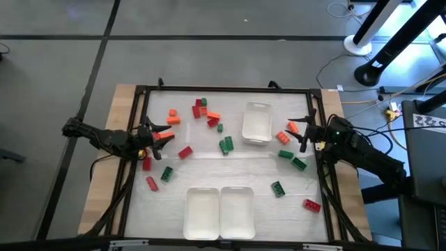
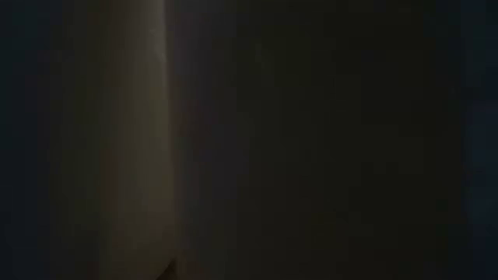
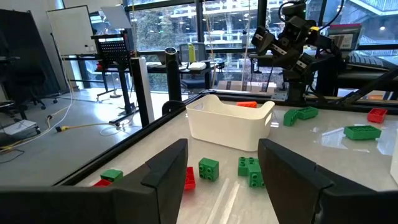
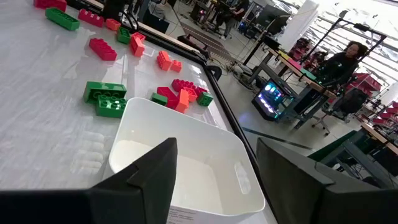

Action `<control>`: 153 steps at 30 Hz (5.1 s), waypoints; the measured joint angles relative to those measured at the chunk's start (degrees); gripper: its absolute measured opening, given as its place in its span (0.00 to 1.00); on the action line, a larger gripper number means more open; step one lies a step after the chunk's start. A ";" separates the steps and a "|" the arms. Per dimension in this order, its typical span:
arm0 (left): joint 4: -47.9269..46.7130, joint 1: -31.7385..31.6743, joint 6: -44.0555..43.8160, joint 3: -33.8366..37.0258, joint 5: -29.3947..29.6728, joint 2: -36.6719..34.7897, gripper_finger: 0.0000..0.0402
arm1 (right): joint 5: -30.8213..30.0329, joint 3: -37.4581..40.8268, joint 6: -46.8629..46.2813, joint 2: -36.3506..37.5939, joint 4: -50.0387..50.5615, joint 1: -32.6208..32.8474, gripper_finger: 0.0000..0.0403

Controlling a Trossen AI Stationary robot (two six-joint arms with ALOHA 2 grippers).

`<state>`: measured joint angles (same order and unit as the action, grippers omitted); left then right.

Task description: Sort blocks

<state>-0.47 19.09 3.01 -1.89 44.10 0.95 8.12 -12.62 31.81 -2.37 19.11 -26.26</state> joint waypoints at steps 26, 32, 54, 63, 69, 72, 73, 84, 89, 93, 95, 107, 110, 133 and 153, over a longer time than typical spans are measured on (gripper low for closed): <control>0.00 0.00 0.00 0.00 0.02 0.00 0.46 | -0.02 0.00 -1.63 -0.02 -0.09 -0.01 0.55; 0.00 0.00 0.00 0.00 0.00 0.00 0.46 | -0.32 0.00 -5.03 -0.06 -6.03 0.00 0.55; 0.01 0.00 -0.02 0.00 0.01 0.00 0.46 | -25.08 -23.94 -27.50 -42.03 25.36 -0.02 0.55; 0.01 0.00 -0.02 -0.01 0.01 0.00 0.46 | -23.32 -26.14 -28.55 -63.96 27.39 -6.47 0.55; 0.00 0.00 -0.04 -0.02 0.00 0.00 0.46 | -20.29 -26.16 -26.98 -70.43 26.78 -14.90 0.55; 0.02 0.00 -0.03 0.00 0.00 0.00 0.46 | -16.18 -26.12 -25.60 -71.14 26.28 -18.02 0.55; 0.00 0.00 -0.04 -0.01 0.02 0.00 0.46 | -15.05 -26.12 -25.46 -71.08 25.65 -18.81 0.55; 0.02 0.00 -0.02 0.00 0.00 0.00 0.46 | -13.07 -26.12 -25.53 -71.92 26.59 -22.67 0.55; 0.01 -0.01 -0.02 -0.02 0.00 0.00 0.46 | -11.43 -26.12 -26.37 -74.89 26.72 -22.56 0.55; 0.02 0.00 -0.02 0.00 0.02 0.00 0.46 | -11.43 -26.12 -26.38 -77.63 26.37 -22.56 0.54; 0.02 0.00 -0.02 0.00 0.00 0.00 0.46 | -11.43 -26.12 -25.70 -78.38 25.38 -22.56 0.50; 0.01 -0.01 -0.02 -0.01 0.00 0.00 0.46 | -9.71 -28.46 -20.38 -78.40 23.10 -22.51 0.23; 0.01 0.00 -0.02 -0.02 0.00 0.00 0.46 | -8.52 -31.79 -19.38 -78.40 24.54 -22.51 0.23; 0.10 0.00 -7.74 0.00 -1.13 0.00 0.46 | 0.46 -49.99 -10.61 -79.67 15.52 -7.12 0.27; 9.15 0.00 -14.29 -1.48 -17.50 20.07 0.46 | -2.71 -49.96 -6.43 -81.24 10.93 -2.95 0.35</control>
<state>8.68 19.08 -11.29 -3.37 26.60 21.02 5.41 -62.59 25.39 -83.61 30.05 -29.21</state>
